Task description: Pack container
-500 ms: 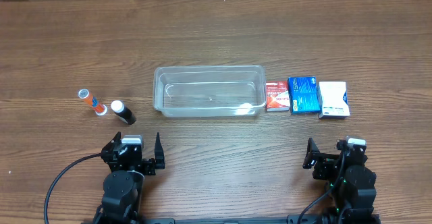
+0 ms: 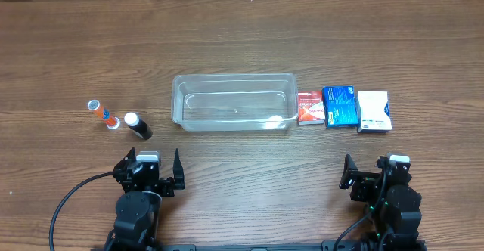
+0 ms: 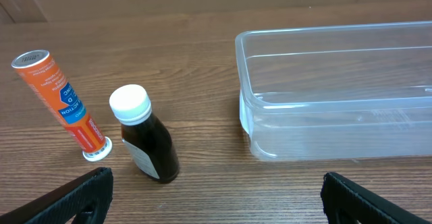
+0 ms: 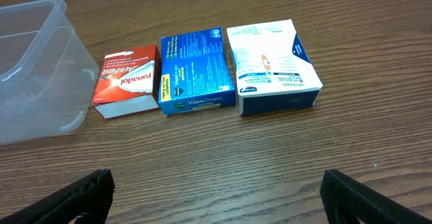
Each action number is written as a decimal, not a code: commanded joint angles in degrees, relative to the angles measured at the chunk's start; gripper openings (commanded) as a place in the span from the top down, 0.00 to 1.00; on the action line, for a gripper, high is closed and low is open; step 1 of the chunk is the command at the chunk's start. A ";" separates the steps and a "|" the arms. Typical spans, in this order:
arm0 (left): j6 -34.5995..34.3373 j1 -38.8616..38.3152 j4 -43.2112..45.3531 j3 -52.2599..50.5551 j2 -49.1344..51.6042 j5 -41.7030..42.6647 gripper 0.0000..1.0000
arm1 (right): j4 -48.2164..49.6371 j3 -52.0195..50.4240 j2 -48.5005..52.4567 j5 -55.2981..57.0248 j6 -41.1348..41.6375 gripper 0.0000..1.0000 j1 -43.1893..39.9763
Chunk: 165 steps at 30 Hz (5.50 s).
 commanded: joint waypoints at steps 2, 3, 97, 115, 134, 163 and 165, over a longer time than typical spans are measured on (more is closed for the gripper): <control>1.09 -0.26 0.46 -0.46 -0.55 -0.92 0.00 | 0.02 -1.05 -0.57 0.17 -0.02 0.00 -0.11; 1.09 -0.26 0.46 -0.46 -0.55 -0.92 0.00 | 0.02 -1.05 -0.57 0.17 -0.02 0.00 -0.11; 1.09 -0.26 0.44 -0.46 -0.55 -0.92 0.00 | -6.03 69.40 106.07 3.85 20.85 0.32 28.00; 1.09 -0.26 0.46 -0.46 -0.55 -0.92 0.00 | -13.46 68.74 98.62 -7.93 -2.21 0.03 -5.31; 1.09 -0.26 0.46 -0.46 -0.55 -0.92 0.00 | -17.00 68.02 103.86 -2.49 -0.85 0.26 0.26; 1.09 -0.26 0.44 -0.46 -0.55 -0.92 0.00 | 7.48 68.46 107.19 -0.17 22.21 0.08 35.58; 1.09 -0.26 0.46 -0.46 -0.57 -0.92 0.00 | 6.54 68.46 105.28 0.85 21.81 0.07 35.12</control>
